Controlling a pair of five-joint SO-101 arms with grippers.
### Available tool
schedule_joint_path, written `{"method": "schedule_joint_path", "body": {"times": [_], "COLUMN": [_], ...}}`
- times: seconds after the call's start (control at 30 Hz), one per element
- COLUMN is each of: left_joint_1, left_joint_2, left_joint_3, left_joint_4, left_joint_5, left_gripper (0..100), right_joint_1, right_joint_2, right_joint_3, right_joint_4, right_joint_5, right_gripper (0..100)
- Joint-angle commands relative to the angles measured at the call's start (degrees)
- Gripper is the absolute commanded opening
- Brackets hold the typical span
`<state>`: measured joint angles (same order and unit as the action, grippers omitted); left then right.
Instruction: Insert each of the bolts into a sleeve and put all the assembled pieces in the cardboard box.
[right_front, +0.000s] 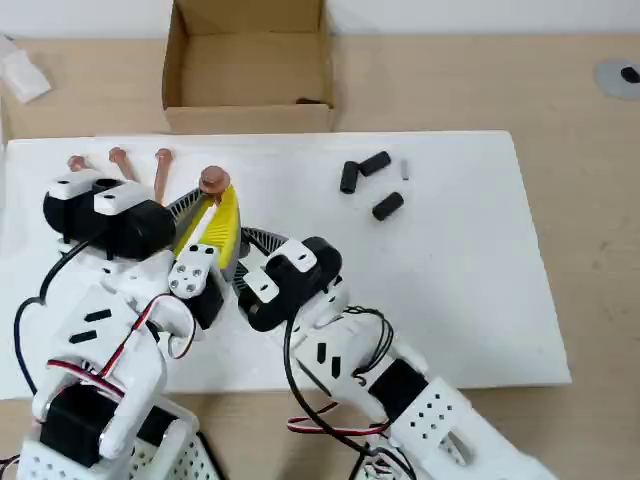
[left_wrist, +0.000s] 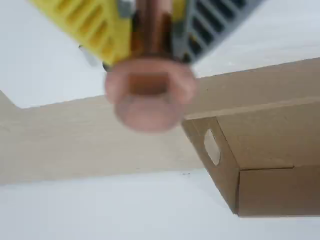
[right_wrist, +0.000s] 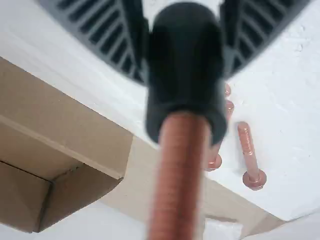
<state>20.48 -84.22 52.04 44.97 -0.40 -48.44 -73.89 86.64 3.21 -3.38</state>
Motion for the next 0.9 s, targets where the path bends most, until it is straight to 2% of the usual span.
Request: {"method": "schedule_joint_path", "body": {"times": [0.0, 0.2, 0.57, 0.87], "left_joint_1": [-1.32, -4.22, -3.78, -3.69], "left_joint_2": [-0.13, -0.13, 0.31, 0.31], "left_joint_3": [-0.35, -0.35, -0.09, 3.69], "left_joint_4": [-1.67, -1.76, -1.85, -6.15], "left_joint_5": [-0.44, -0.44, -0.18, -0.09], "left_gripper": [1, 1, 1, 1], "right_joint_1": [-0.57, -0.57, -0.66, -0.57], "right_joint_2": [0.13, 0.13, 0.13, 0.13], "right_joint_3": [-1.98, -2.24, -2.24, -2.24], "right_joint_4": [-1.49, -1.49, -1.49, -1.49], "right_joint_5": [0.26, 0.26, 0.26, 0.26], "right_gripper": [0.9, 0.9, 0.9, 0.9]}}
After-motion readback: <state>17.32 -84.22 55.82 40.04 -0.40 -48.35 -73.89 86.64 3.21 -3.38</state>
